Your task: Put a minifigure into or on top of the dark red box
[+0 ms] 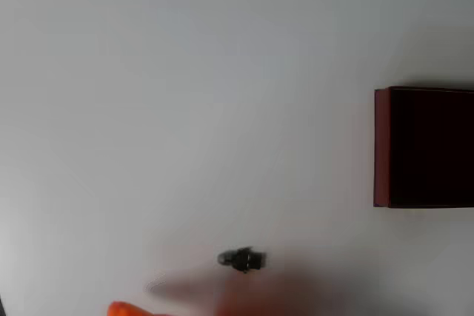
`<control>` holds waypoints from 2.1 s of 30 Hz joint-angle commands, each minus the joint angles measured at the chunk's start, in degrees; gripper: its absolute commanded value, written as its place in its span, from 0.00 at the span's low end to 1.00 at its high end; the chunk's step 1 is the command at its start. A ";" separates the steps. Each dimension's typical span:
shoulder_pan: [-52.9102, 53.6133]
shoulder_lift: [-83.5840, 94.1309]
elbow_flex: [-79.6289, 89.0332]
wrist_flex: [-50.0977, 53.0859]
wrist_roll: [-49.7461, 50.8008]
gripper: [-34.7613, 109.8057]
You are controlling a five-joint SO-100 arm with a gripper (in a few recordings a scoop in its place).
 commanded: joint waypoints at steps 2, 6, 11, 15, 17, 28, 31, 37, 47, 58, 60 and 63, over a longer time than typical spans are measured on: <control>-11.16 0.26 -5.10 -0.70 7.91 0.24; -16.70 0.26 -2.72 -8.70 24.17 0.24; -22.50 0.26 4.31 -21.97 27.25 0.24; -26.19 0.26 6.33 -26.89 27.86 0.24; -26.63 0.26 5.89 -26.89 28.65 0.24; -24.43 0.26 6.33 -28.92 27.07 0.24; -22.85 0.26 6.33 -28.83 28.30 0.24; -21.80 0.26 6.42 -24.61 29.53 0.25; -17.31 0.26 4.22 -22.24 54.93 0.37; 1.14 0.35 1.76 -33.05 50.54 0.24; 1.93 0.35 -1.49 -24.70 61.52 0.24; 6.33 0.35 -5.27 -15.91 65.57 0.26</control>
